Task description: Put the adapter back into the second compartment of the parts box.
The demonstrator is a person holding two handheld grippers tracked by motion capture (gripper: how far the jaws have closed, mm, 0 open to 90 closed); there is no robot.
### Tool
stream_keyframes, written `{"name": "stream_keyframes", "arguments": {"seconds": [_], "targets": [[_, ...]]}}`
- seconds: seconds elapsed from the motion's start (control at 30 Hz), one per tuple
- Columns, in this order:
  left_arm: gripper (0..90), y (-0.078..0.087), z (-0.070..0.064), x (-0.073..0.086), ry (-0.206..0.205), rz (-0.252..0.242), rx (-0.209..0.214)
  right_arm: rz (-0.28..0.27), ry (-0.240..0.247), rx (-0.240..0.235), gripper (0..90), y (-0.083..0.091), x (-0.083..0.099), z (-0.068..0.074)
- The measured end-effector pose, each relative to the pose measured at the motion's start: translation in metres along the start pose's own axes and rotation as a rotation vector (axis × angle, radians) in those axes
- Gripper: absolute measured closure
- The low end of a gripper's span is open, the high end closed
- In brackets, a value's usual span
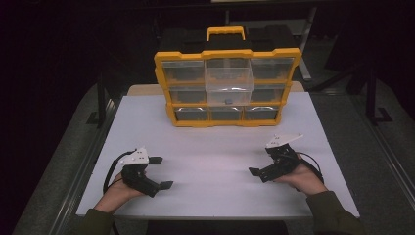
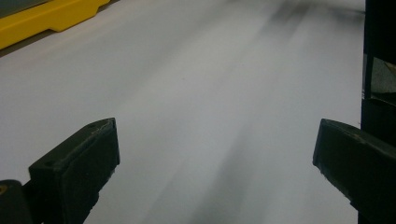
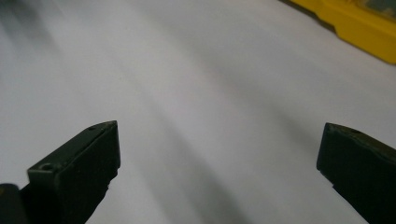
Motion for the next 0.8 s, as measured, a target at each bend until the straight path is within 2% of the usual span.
{"name": "stream_keyframes", "arguments": {"seconds": [0.43, 0.6, 0.7, 0.8], "targets": [[0.2, 0.0, 0.001, 0.002, -0.002, 0.003, -0.005, -0.023, -0.028, 0.005, 0.0, 0.003, 0.033, -0.005], [0.2, 0.0, 0.001, 0.003, -0.001, 0.006, -0.006, -0.008, -0.035, 0.015, 0.0, 0.004, 0.045, -0.008], [0.2, 0.0, 0.001, 0.004, -0.001, 0.01, -0.005, -0.002, -0.034, 0.017, 0.0, 0.003, 0.048, -0.009], [0.2, -0.002, 0.001, 0.006, -0.003, 0.024, -0.002, -0.018, -0.021, 0.026, 0.0, 0.002, 0.046, -0.009]]}}
Point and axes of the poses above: each handheld gripper's, and its own axes: y roughly backward along the jaws, x roughly out of its underside, z roughly to its left, the point moved 4 cm from there along -y, roughly forward along the jaws, and after that the axes turned 12 degrees about -y, right-handed, at the moved point
